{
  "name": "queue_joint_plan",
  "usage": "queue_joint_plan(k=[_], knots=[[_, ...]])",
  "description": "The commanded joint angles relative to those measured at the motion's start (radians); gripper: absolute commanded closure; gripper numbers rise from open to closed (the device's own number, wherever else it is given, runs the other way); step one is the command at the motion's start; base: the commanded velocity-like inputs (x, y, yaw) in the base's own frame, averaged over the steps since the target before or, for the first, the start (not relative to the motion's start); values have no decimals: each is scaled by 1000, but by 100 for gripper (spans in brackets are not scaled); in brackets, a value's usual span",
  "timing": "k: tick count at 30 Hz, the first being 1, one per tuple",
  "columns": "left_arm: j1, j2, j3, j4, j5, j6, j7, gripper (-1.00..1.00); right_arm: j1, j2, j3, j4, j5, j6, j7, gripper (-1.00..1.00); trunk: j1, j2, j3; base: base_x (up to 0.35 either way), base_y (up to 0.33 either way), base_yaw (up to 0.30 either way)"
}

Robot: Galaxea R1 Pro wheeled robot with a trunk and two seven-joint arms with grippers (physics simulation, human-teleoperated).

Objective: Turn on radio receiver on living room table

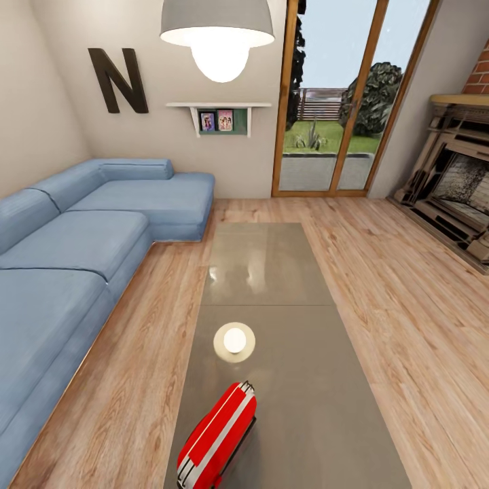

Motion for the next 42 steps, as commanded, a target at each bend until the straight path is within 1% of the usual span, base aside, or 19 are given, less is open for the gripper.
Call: queue_joint_plan(k=[1,10,17,26,33,42], knots=[[0,0,0,0,0,0,1,-100,0,-1,0,0,0,0,1,-100,0,0,0,0,0,0],[0,1,0,0,1,1,3,-100,0,-1,0,0,0,0,2,-100,0,0,0,0,16,0],[0,2,0,0,2,1,3,-100,0,0,0,0,1,0,2,-100,0,0,0,0,241,0],[0,2,-1,0,2,1,3,-100,0,0,0,0,3,0,2,-100,0,0,0,0,47,0],[0,2,-2,0,2,1,2,-100,0,0,0,0,3,0,2,-100,0,0,0,0,189,0],[0,2,-2,0,2,1,2,-100,0,0,0,0,3,0,2,-100,0,0,0,0,12,0]])
